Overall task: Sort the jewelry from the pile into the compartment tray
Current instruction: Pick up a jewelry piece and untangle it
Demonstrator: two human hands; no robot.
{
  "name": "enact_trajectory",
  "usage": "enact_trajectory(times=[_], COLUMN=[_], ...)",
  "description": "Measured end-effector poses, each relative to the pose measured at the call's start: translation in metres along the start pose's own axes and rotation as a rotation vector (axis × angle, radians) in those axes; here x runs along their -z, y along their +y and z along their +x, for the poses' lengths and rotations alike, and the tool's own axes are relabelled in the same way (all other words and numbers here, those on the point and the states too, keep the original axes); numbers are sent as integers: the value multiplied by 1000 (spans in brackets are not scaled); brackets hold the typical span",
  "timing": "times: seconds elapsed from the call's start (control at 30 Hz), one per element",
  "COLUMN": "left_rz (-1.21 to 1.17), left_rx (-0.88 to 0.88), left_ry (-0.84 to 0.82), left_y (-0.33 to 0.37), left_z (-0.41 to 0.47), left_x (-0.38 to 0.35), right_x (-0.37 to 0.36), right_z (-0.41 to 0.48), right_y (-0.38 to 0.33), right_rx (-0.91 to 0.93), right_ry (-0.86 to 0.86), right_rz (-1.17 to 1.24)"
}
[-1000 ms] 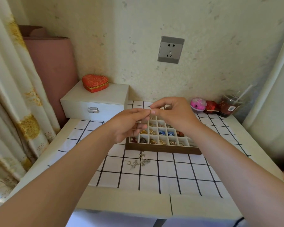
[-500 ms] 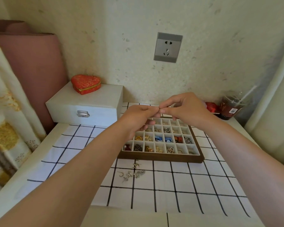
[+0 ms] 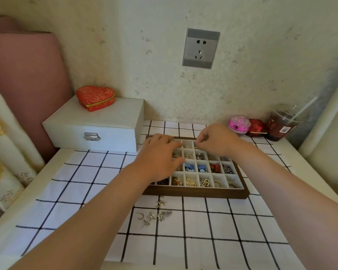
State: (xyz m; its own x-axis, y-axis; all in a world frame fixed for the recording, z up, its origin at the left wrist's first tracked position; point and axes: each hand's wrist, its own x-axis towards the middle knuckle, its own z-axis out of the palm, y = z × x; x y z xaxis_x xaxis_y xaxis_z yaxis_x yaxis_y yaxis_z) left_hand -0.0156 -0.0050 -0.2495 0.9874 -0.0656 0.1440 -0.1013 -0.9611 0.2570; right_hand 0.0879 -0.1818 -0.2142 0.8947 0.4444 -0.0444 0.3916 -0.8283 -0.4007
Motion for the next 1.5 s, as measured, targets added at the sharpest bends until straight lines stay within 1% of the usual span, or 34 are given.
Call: enact_trajectory(times=[0.13, 0.27, 0.4, 0.53, 0.63, 0.7, 0.77, 0.83, 0.97, 1.1, 1.23, 1.4, 1.5], left_rz=[-13, -43, -64, -116, -168, -217, -292, -353, -384, -290, -170, -120, -130], left_rx=[8, 3, -3, -19, -58, -79, -95, -105, -114, -101, -114, -125, -107], left_ry=[-42, -52, -55, -6, 87, 136, 146, 111, 8, -144, -172, -181, -203], left_y=[-1, -2, -3, -1, 3, 5, 6, 6, 0, -4, -4, -1, -2], left_z=[-2, -3, -5, -7, -17, -28, -42, -58, -90, -113, -125, -126, -124], left_x=[-5, -4, -4, -1, 7, 14, 22, 28, 35, 35, 31, 32, 35], right_x=[-4, -7, -4, 1, 9, 12, 11, 7, -7, -24, -37, -46, -45], right_z=[3, 4, 2, -12, -28, -46, -68, -89, -110, -127, -134, -135, -132], right_y=[1, 4, 7, -1, -17, -29, -41, -53, -65, -67, -72, -80, -79], right_rx=[-69, -93, -92, -43, 56, 138, 203, 250, 299, 280, 275, 332, 309], right_ry=[-41, -75, -56, -60, 56, 81, 27, -50, -150, -268, -285, -265, -277], right_rz=[27, 52, 25, -63, -117, -88, -13, 25, -13, -49, -91, -158, -132])
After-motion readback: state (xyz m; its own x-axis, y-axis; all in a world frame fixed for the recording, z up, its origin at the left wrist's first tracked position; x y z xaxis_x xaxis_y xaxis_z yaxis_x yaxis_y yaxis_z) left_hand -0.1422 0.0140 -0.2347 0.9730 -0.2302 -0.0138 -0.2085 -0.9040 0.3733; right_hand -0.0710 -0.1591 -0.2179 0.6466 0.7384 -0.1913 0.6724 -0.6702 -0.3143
